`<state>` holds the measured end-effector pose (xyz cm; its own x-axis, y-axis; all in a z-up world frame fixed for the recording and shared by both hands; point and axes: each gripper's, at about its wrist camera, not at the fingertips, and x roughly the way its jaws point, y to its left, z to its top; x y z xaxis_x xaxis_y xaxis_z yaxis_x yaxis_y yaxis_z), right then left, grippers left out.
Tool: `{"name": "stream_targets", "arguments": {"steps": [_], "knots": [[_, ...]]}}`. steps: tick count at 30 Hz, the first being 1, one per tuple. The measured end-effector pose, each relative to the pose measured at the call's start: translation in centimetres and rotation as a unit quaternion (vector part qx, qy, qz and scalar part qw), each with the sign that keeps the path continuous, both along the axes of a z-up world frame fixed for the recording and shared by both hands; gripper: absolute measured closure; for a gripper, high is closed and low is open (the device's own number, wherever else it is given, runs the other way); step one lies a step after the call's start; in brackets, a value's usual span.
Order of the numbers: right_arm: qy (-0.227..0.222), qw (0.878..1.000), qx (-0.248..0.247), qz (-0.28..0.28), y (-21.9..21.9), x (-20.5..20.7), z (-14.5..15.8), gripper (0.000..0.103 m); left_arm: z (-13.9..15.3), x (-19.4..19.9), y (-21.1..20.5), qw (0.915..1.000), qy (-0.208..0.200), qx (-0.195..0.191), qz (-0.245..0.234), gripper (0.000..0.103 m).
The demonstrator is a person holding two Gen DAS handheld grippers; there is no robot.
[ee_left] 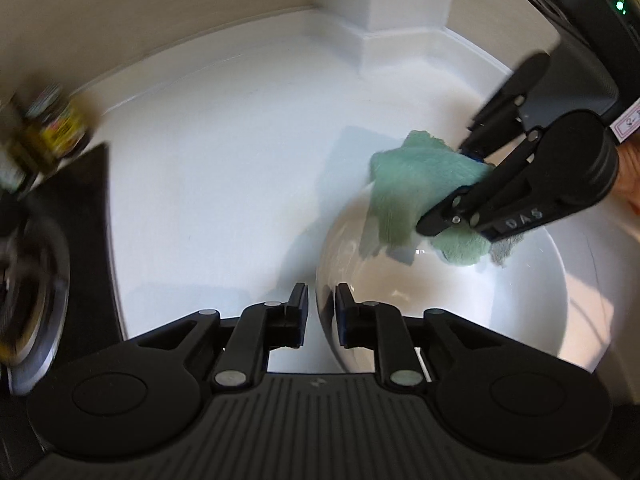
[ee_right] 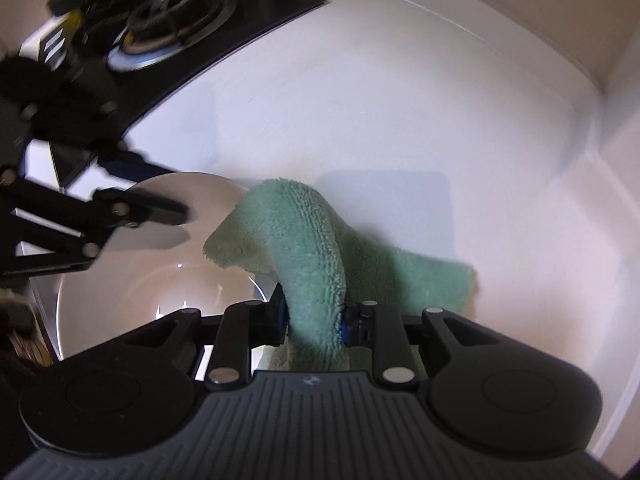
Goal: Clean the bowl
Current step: 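Keep rubbing the towel along the bowl wall with the right gripper while the left gripper holds the rim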
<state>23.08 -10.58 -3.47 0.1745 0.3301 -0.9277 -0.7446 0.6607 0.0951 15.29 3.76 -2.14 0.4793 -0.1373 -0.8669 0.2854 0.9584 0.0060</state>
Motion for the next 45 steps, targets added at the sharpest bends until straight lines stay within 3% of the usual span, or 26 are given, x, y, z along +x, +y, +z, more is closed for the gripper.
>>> {"name": "stream_targets", "arguments": {"steps": [5, 12, 18, 25, 34, 36, 39, 41, 45], "knots": [[0.000, 1.000, 0.002, -0.014, -1.0, -1.3, -0.1, 0.085, 0.0, -0.3, -0.1, 0.9999, 0.001, -0.008, -0.009, 0.093], [0.027, 0.997, -0.032, 0.061, -1.7, -2.1, 0.1, 0.084, -0.3, 0.3, -1.4, 0.9971, -0.003, 0.013, -0.074, 0.095], [-0.020, 0.992, -0.063, 0.106, 1.2, -1.3, 0.7, 0.084, -0.3, 0.1, -2.1, 0.9935, -0.007, 0.034, -0.108, 0.094], [-0.066, 0.986, -0.068, 0.137, 4.0, -1.9, 0.6, 0.078, -0.5, -0.1, -1.8, 0.9948, -0.013, 0.028, -0.097, 0.094], [-0.040, 0.998, 0.026, 0.034, -0.8, -1.4, 1.9, 0.084, -1.0, -1.1, -1.1, 0.9989, -0.028, -0.003, -0.038, 0.094], [-0.021, 0.998, 0.056, -0.012, -3.0, -1.7, 2.2, 0.085, -1.1, -1.4, -0.9, 0.9993, -0.032, -0.007, -0.020, 0.094], [0.016, 0.992, 0.102, -0.071, -5.7, -1.9, 1.9, 0.085, -1.0, -1.9, -0.8, 0.9993, -0.038, -0.007, 0.001, 0.094], [0.059, 0.979, 0.149, -0.127, -8.5, -2.6, 0.8, 0.085, -1.1, -2.1, -1.1, 0.9992, -0.040, -0.002, 0.007, 0.094], [0.076, 0.960, 0.188, -0.194, -10.2, -5.2, -0.1, 0.084, -1.0, -2.6, -2.3, 0.9991, -0.039, 0.019, 0.004, 0.092]]}}
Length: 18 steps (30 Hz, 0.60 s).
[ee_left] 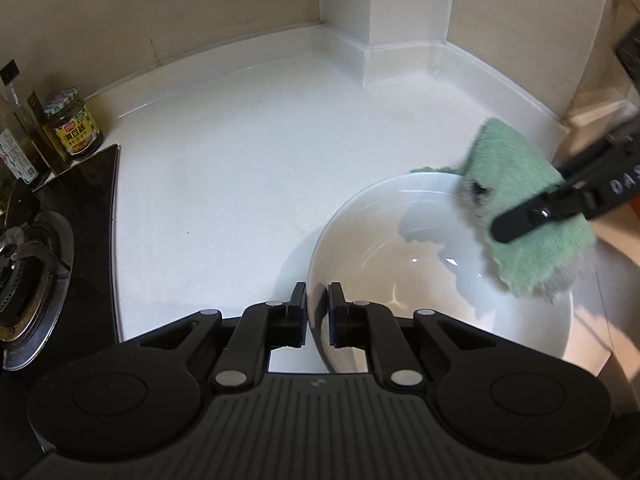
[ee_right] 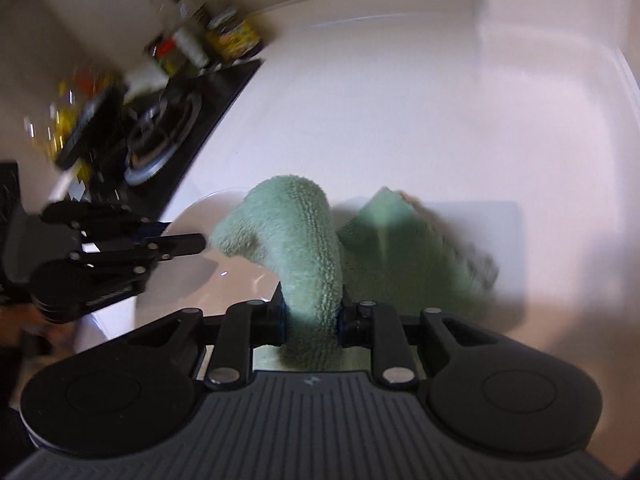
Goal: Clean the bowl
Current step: 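Keep rubbing the towel along the bowl wall with the right gripper while the left gripper holds the rim, then wipe the bowl rim with the towel in the right gripper while the left gripper holds the bowl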
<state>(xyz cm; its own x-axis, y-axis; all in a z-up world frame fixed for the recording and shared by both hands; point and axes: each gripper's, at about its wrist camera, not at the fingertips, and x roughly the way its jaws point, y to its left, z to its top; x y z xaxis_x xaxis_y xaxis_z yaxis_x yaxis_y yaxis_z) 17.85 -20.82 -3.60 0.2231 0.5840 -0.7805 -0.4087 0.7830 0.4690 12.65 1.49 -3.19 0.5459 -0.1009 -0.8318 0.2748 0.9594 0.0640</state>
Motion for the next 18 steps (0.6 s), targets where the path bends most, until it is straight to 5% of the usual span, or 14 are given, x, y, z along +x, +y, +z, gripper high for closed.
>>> {"name": "stream_targets", "arguments": {"steps": [4, 10, 15, 18], "knots": [[0.005, 0.999, -0.012, -0.030, 0.3, -2.5, -0.5, 0.080, -0.1, 0.1, -0.8, 0.9992, 0.009, 0.023, -0.031, 0.090], [-0.033, 0.994, -0.087, 0.048, 2.7, -3.0, 0.2, 0.081, 1.1, 1.8, -1.2, 0.9884, 0.005, 0.061, -0.139, 0.084], [-0.077, 0.975, -0.155, 0.142, 5.7, -2.1, 1.2, 0.083, 1.4, 3.5, -2.7, 0.9726, 0.013, 0.095, -0.212, 0.084], [-0.108, 0.953, -0.184, 0.215, 7.8, -0.9, 1.6, 0.084, 1.2, 4.8, -3.2, 0.9675, 0.026, 0.110, -0.226, 0.084]]}}
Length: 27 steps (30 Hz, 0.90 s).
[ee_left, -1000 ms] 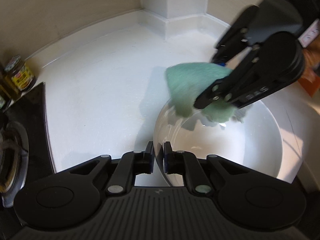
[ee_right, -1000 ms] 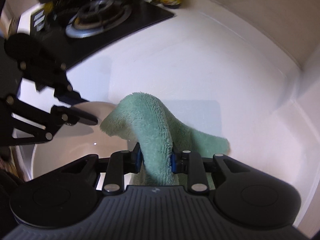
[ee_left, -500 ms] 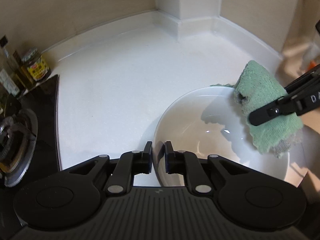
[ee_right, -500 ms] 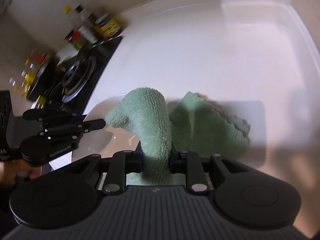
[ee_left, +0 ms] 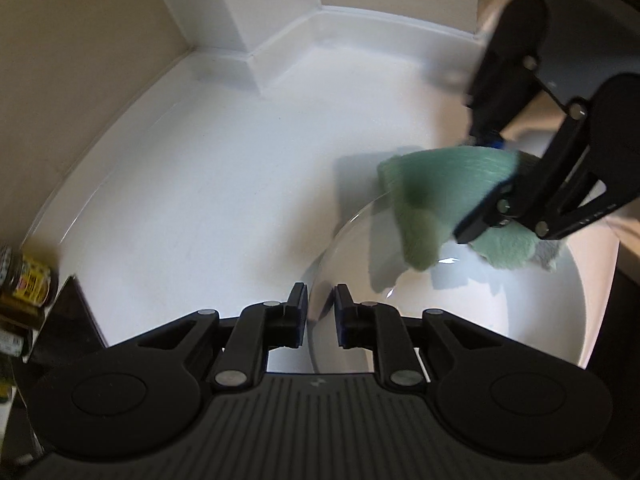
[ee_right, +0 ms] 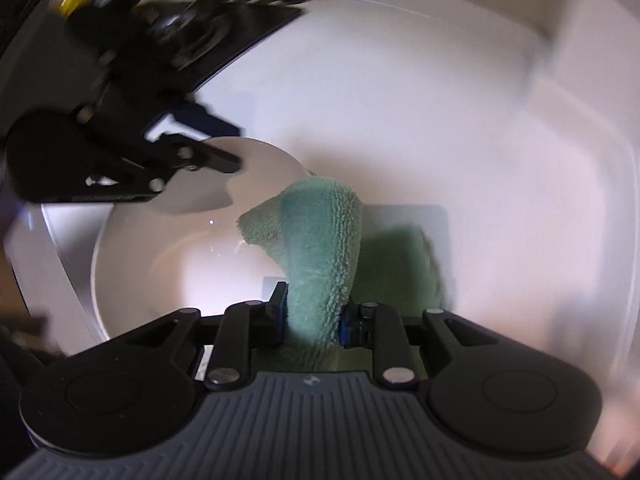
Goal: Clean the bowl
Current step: 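Wipe the bowl rim with the towel in the right gripper while the left gripper holds the bowl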
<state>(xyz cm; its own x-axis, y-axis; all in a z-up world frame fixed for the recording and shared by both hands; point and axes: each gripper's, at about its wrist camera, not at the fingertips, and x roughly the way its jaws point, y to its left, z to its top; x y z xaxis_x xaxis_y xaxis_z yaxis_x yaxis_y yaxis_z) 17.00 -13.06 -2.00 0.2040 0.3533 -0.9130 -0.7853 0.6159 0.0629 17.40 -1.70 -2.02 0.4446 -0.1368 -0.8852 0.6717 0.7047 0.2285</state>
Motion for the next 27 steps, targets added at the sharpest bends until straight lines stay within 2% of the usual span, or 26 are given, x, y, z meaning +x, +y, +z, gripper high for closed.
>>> {"name": "stream_targets", "arguments": {"steps": [3, 6, 8, 12, 14, 17, 19, 24, 27], "knots": [[-0.030, 0.998, -0.025, 0.049, 2.1, 1.9, 0.1, 0.085, -0.1, 1.0, 0.6, 0.9995, 0.005, -0.001, 0.030, 0.087], [-0.028, 0.998, -0.015, 0.050, 3.2, 4.2, 0.0, 0.085, 0.1, 1.6, 2.1, 0.9954, 0.016, -0.031, 0.089, 0.090], [-0.005, 1.000, 0.001, 0.011, 3.0, 5.3, -0.2, 0.085, 0.1, 1.6, 3.0, 0.9917, 0.017, -0.046, 0.119, 0.091], [0.013, 0.997, 0.021, -0.068, 1.3, 4.7, -0.4, 0.085, 0.1, 0.7, 3.9, 0.9840, 0.002, -0.059, 0.168, 0.092], [0.044, 0.988, 0.056, -0.137, -0.6, 3.9, -0.4, 0.084, 0.0, 0.5, 4.2, 0.9807, -0.002, -0.065, 0.184, 0.092], [0.058, 0.972, 0.092, -0.210, -2.4, 2.1, -0.5, 0.083, -0.1, 0.1, 4.3, 0.9746, -0.005, -0.076, 0.210, 0.092], [0.051, 0.967, 0.093, -0.231, -2.4, 0.7, -0.8, 0.082, 0.0, -0.5, 4.2, 0.9760, -0.006, -0.070, 0.206, 0.092], [0.030, 0.982, 0.059, -0.178, -0.9, 1.0, -1.2, 0.083, -0.3, -1.1, 4.3, 0.9865, -0.005, -0.051, 0.155, 0.089], [0.002, 0.994, 0.008, -0.105, 0.7, 0.7, -0.8, 0.082, -0.1, -0.5, 3.4, 0.9923, -0.017, -0.030, 0.119, 0.092]]}}
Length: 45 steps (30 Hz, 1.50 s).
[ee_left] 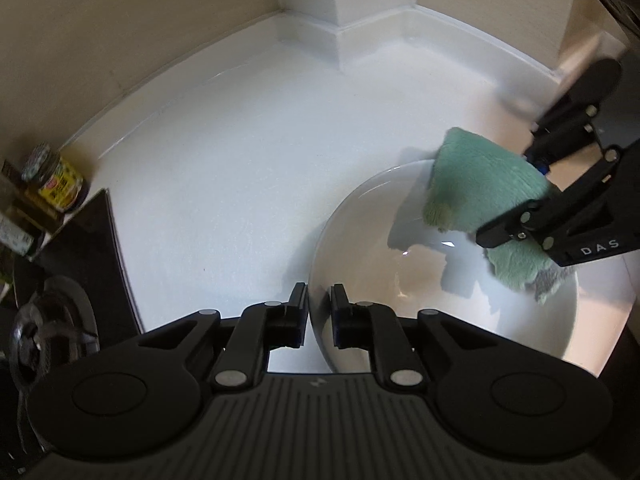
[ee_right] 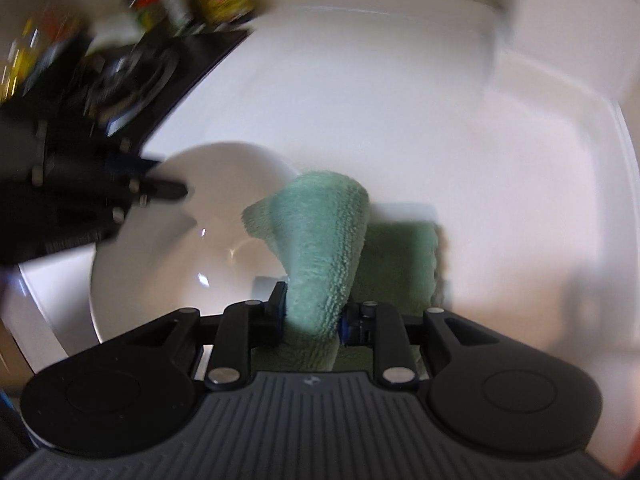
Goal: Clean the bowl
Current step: 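Wipe the bowl rim with the towel in the right gripper while the left gripper holds the bowl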
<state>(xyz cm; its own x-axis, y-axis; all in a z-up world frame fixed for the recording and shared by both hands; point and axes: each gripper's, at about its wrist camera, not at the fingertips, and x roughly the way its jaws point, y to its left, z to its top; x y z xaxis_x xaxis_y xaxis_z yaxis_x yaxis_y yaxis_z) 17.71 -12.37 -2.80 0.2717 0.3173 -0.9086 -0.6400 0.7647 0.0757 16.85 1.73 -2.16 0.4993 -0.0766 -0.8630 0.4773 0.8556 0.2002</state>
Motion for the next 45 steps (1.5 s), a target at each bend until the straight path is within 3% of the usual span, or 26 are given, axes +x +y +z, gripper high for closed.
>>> {"name": "stream_targets", "arguments": {"steps": [3, 6, 9, 14, 19, 26, 45], "knots": [[-0.017, 0.996, -0.038, 0.077, 1.9, 0.6, 0.2, 0.082, 0.1, 0.9, -0.8, 0.9995, -0.009, 0.015, -0.028, 0.091], [-0.039, 0.987, -0.064, 0.141, 3.4, 1.2, 0.2, 0.082, -0.2, 2.0, -0.9, 0.9994, -0.002, 0.027, -0.024, 0.091], [-0.051, 0.985, -0.062, 0.154, 3.9, 2.2, 0.1, 0.082, -0.2, 2.5, -0.1, 0.9998, 0.005, 0.016, 0.006, 0.092], [-0.013, 0.999, -0.006, 0.041, 2.2, 3.8, -0.1, 0.083, -0.4, 2.2, 0.9, 0.9983, 0.006, -0.012, 0.057, 0.093], [0.024, 0.998, 0.030, -0.050, 0.3, 2.2, 0.3, 0.081, -0.2, 1.7, 0.8, 0.9953, -0.003, -0.020, 0.095, 0.092], [0.018, 0.996, 0.042, -0.075, -0.6, 0.1, 0.2, 0.079, -0.1, 1.7, 1.1, 0.9932, -0.005, -0.038, 0.110, 0.091], [0.014, 0.982, 0.131, -0.133, -3.4, -1.9, 0.4, 0.080, 0.5, 0.5, 1.6, 0.9880, -0.009, -0.067, 0.139, 0.090]]}}
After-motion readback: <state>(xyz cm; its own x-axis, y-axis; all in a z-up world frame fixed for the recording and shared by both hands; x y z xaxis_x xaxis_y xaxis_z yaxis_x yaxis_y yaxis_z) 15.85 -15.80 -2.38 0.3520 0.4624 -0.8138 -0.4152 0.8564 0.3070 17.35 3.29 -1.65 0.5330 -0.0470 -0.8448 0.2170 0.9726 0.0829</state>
